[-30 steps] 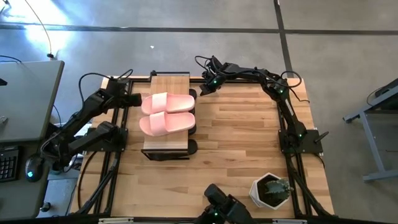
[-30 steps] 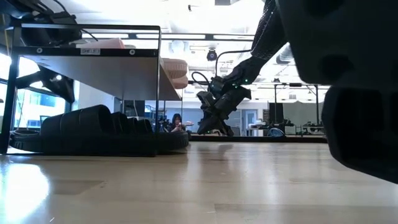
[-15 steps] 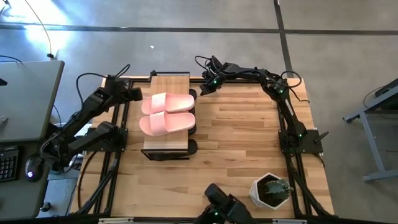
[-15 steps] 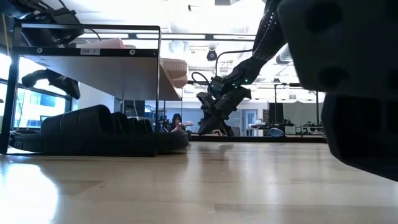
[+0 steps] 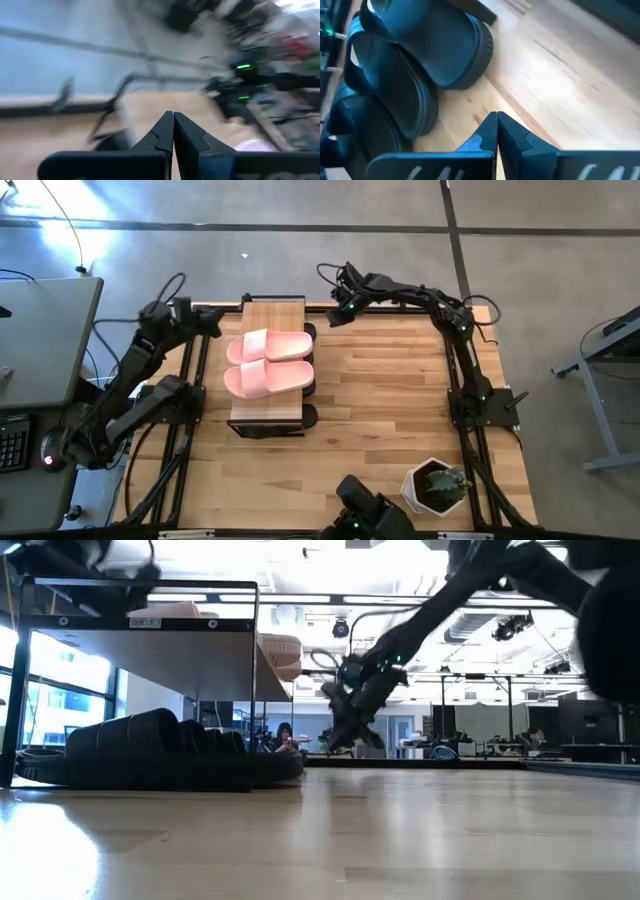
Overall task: Pick and place slides into the shelf
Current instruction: Return to Home Position
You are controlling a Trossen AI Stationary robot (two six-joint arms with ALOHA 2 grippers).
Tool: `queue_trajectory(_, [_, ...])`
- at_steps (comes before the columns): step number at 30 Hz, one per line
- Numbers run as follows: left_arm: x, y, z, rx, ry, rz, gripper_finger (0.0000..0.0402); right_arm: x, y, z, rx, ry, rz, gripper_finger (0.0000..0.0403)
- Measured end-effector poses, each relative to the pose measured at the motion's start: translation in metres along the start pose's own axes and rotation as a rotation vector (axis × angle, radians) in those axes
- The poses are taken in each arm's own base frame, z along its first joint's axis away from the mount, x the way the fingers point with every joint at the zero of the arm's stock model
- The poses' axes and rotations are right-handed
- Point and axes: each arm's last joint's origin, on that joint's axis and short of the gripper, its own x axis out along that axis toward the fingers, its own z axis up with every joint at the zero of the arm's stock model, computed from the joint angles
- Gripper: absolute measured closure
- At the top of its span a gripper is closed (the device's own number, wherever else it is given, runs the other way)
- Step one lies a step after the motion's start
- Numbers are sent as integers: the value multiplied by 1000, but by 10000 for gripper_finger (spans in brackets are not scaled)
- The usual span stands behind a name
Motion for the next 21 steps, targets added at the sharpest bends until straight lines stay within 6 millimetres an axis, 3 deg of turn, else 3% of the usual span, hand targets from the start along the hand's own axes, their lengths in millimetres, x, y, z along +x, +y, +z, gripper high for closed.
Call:
queue_trajectory(6, [-26,-21,14,14,-149,-341,401,-46,29,-3,-36,-28,-105,403])
queue_trajectory(11, [-43,-40,28,32,-180,-708,401,-82,71,-16,-116,-40,-166,403])
queue_trajectory(14, [-52,-49,35,34,-187,-863,401,-108,102,-29,-174,-57,-195,403])
queue_trajectory(21, [-58,-57,35,36,-150,-981,401,-175,180,-81,-355,-157,-157,403])
